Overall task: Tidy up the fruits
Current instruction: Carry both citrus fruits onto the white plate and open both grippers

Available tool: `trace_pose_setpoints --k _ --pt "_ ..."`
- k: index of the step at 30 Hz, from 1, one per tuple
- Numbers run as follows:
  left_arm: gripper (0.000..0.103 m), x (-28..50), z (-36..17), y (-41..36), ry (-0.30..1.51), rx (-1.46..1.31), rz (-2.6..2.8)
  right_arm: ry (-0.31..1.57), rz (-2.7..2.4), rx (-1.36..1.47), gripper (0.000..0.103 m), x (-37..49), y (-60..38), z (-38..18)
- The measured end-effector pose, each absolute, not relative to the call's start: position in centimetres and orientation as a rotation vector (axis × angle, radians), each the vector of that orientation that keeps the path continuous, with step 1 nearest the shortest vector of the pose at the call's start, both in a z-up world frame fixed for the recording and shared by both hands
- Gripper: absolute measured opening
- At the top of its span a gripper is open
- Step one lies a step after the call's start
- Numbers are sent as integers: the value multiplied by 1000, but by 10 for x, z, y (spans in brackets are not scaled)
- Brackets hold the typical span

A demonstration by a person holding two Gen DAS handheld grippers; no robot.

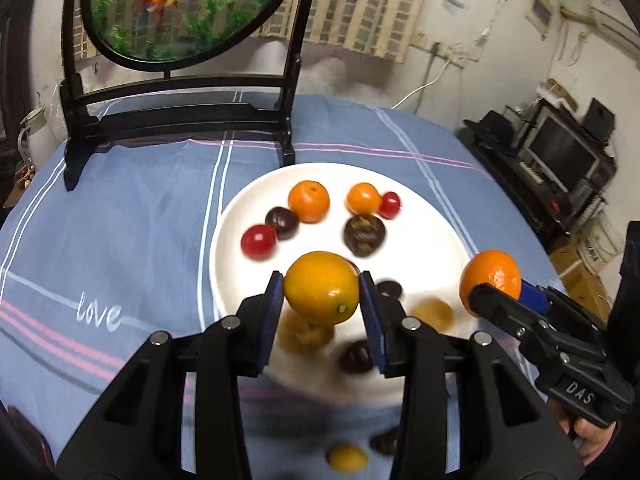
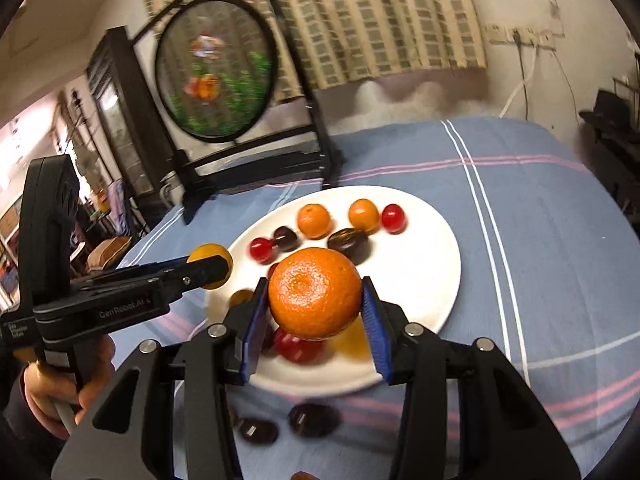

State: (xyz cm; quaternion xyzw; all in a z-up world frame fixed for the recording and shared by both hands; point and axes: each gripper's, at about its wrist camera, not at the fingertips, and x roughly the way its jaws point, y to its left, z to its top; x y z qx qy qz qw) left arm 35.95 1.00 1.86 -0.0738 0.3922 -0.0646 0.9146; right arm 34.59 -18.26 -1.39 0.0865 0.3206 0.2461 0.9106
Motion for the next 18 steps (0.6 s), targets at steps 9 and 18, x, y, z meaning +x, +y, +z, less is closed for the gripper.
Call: trace_pose_setpoints --k 9,18 --pt "83 392 7 10 798 -109 -22 736 426 151 51 385 -182 -36" --pt "97 305 15 29 727 -108 -10 696 446 160 52 322 -196 -24"
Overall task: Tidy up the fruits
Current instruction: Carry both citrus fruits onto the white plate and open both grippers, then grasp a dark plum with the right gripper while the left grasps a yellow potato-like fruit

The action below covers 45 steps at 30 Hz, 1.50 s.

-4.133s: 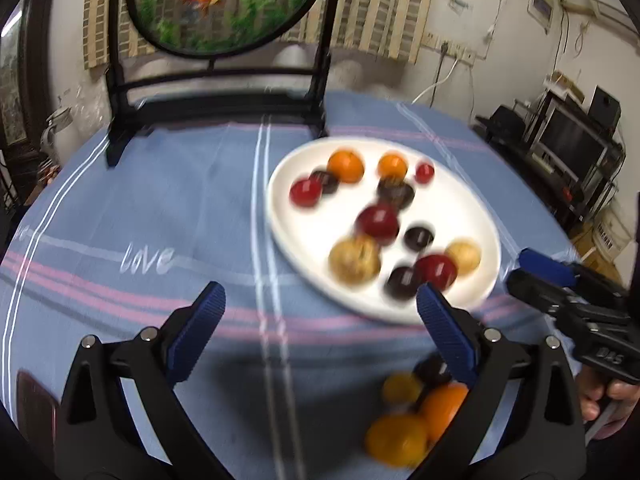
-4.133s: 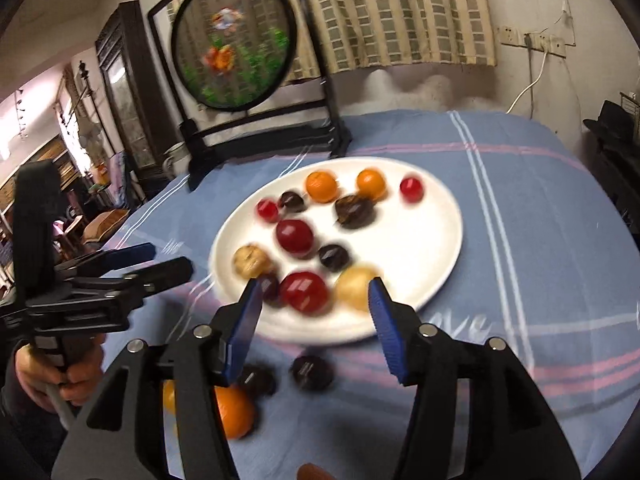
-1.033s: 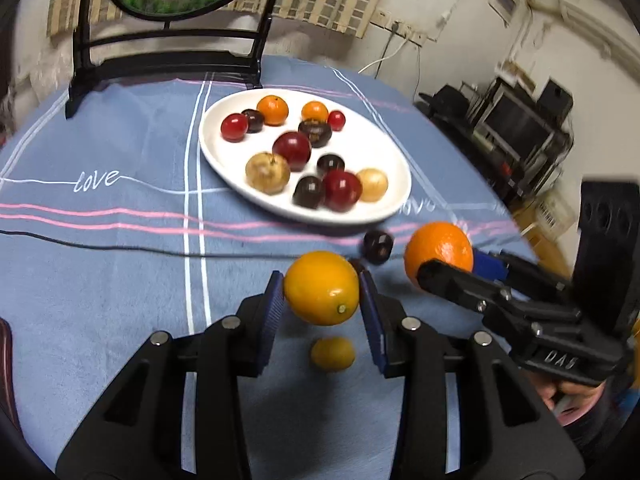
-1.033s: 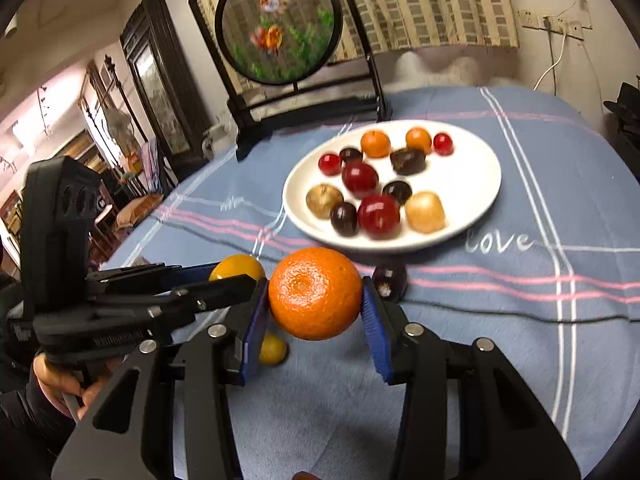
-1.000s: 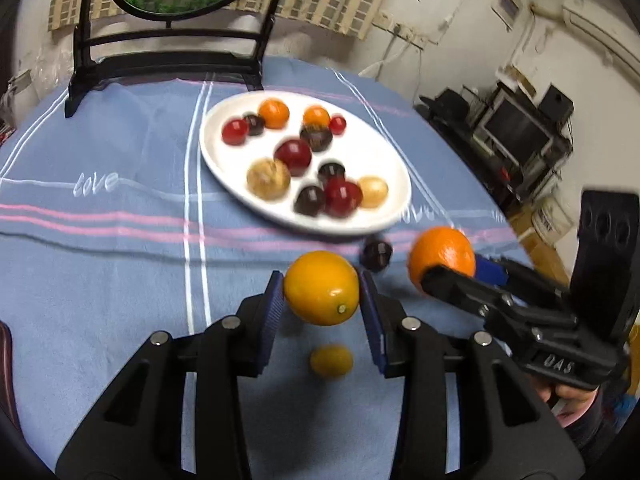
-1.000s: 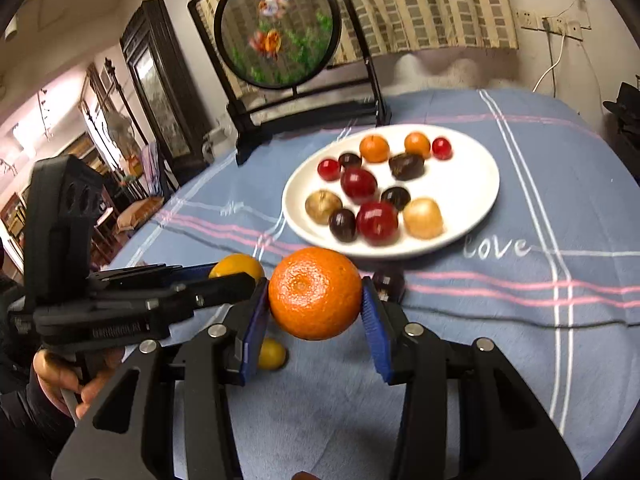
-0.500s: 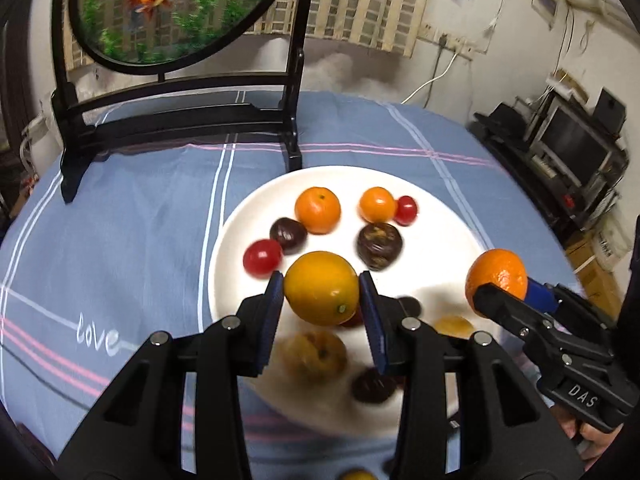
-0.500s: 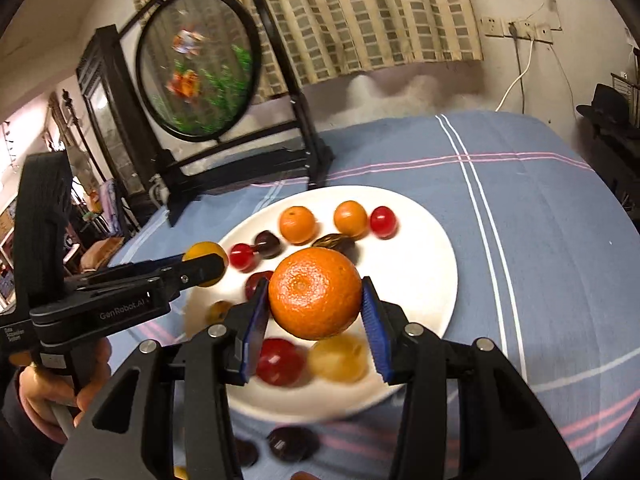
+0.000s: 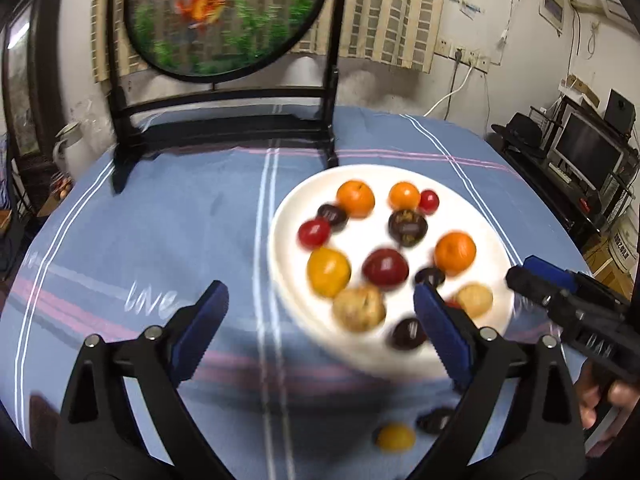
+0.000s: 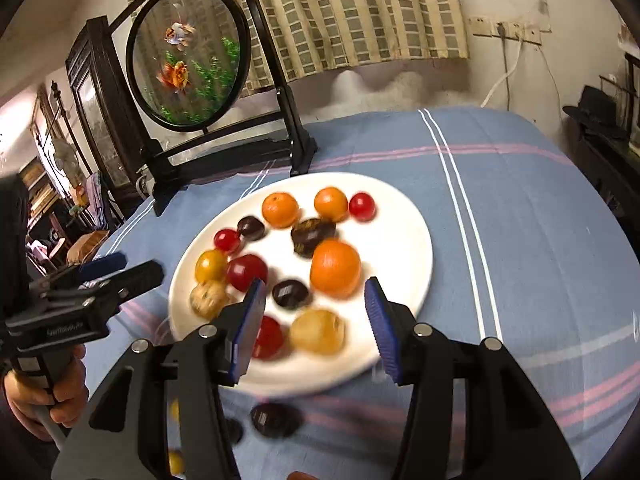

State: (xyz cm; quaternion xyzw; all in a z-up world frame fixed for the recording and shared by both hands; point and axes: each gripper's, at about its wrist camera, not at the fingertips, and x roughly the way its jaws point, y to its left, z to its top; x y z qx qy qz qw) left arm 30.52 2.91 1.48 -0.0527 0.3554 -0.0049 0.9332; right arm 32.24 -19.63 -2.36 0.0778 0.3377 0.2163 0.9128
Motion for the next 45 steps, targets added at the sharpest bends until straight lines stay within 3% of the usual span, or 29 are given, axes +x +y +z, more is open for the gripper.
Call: trace_pose_setpoints --k 18,33,37,45 --pt "98 243 -16 31 751 -67 -14 829 463 126 51 290 -169 -63" --pt "98 241 -16 27 760 -52 -17 843 459 73 39 294 -161 -71" --pt "98 241 -16 27 761 -50 -12 848 479 57 29 293 -156 -72" --pt "98 239 -16 30 783 -72 -64 827 491 103 27 286 -170 -58"
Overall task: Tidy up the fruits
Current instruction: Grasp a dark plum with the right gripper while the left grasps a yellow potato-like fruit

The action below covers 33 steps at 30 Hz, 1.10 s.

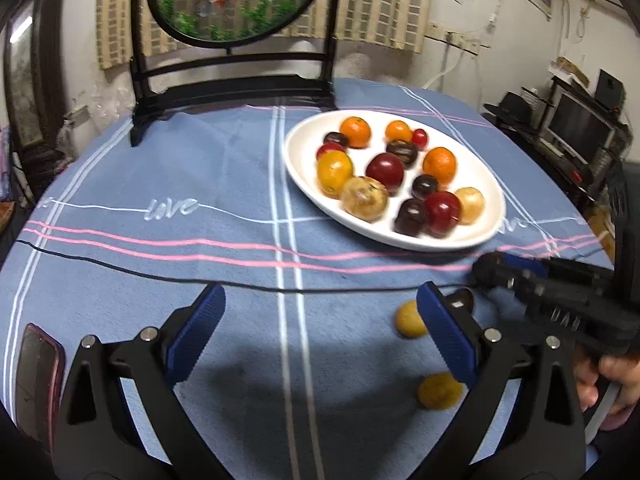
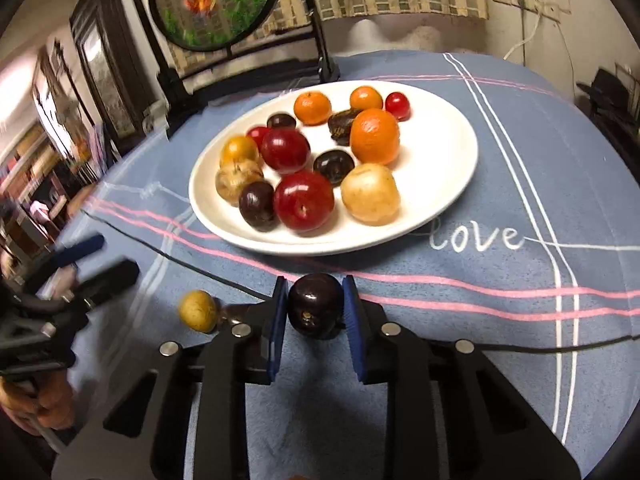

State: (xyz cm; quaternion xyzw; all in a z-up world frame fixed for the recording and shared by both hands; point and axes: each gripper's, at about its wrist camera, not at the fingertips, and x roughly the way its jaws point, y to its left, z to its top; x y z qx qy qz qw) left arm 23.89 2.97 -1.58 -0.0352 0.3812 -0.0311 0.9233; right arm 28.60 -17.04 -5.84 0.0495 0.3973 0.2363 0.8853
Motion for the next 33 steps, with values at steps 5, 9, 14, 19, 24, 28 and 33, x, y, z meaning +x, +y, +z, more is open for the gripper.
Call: trace_pose_setpoints --k 5,9,14,19,24,28,33 --pt "69 220 -17 8 840 -39 -317 814 489 113 27 278 -178 -55" --pt "57 205 -26 -14 863 49 -384 819 487 109 27 276 -177 -56" --pt "43 203 -37 -25 894 86 -393 811 478 105 27 276 -176 -55" --pt "38 207 -45 -24 929 80 -374 813 475 105 27 276 -177 -56" --pt "36 202 -48 -29 931 113 -376 816 470 103 27 277 -177 -57" --pt "30 201 -49 -33 921 147 -365 814 467 102 27 276 -177 -56" --pt "30 200 -49 -32 918 137 -365 815 470 101 27 276 -176 -56"
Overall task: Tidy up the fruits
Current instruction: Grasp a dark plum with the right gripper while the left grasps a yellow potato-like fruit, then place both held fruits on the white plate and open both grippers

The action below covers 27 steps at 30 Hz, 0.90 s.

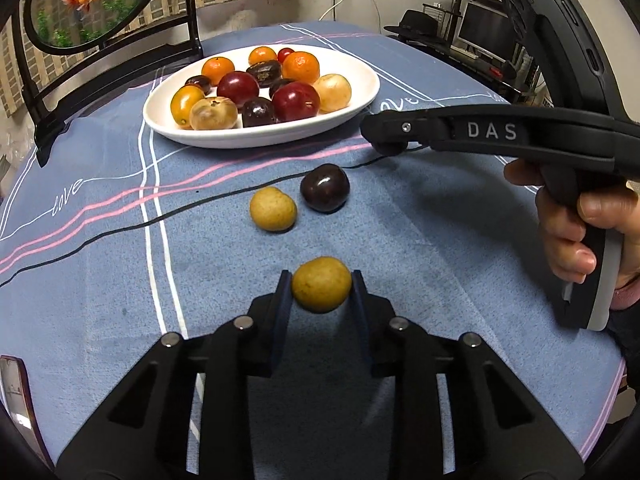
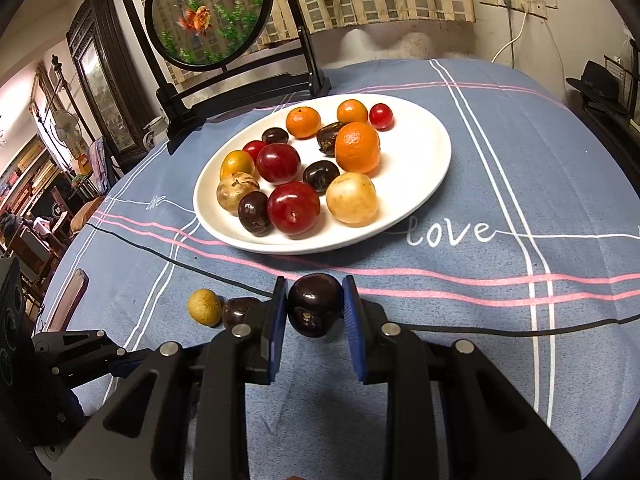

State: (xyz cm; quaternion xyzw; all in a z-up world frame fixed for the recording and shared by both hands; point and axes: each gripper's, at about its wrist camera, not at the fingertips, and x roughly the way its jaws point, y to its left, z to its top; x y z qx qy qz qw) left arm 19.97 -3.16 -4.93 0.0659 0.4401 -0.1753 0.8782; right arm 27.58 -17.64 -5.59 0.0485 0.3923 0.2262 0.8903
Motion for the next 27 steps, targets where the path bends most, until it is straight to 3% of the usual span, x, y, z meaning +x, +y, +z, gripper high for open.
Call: trace_pose_setpoints --k 14,27 --pt "29 215 -15 -6 851 7 -369 814 577 124 27 268 -169 -51" --pt "29 331 11 7 781 -80 -203 682 492 173 27 334 -174 -21"
